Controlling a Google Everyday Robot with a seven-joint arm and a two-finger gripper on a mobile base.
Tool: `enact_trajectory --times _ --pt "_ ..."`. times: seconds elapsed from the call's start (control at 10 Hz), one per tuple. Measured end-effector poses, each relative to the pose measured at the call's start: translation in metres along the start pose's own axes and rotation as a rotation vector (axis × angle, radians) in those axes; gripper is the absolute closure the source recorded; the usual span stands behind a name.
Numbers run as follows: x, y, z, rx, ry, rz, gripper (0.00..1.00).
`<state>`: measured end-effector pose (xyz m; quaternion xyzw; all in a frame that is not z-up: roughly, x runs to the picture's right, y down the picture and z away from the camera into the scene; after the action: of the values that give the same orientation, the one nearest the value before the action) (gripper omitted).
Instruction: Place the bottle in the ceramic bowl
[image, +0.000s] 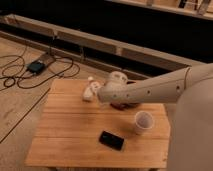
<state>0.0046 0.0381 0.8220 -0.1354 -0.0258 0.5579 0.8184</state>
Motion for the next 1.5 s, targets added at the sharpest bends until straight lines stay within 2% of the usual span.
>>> enact_trajectory --times 0.2,0.4,0.7,0.9,1.2,1.4,1.5 --pt "-0.02 -0.045 0.022 0.066 0.012 0.05 1.0" --pt "-0.033 -0.075 0.042 0.113 0.031 0.096 1.0" --pt "-0.04 -0.114 0.06 0.158 0.051 0.174 1.0" --pt "-0.038 -0.136 0.06 0.173 0.05 0.219 1.0" --pt "-0.019 -0.178 0.058 0.215 0.065 0.279 1.0" --pt "-0.006 -0.192 0.057 0.228 0.079 0.293 1.0" --pt "0.005 -0.197 0.055 0.23 0.09 0.299 0.95"
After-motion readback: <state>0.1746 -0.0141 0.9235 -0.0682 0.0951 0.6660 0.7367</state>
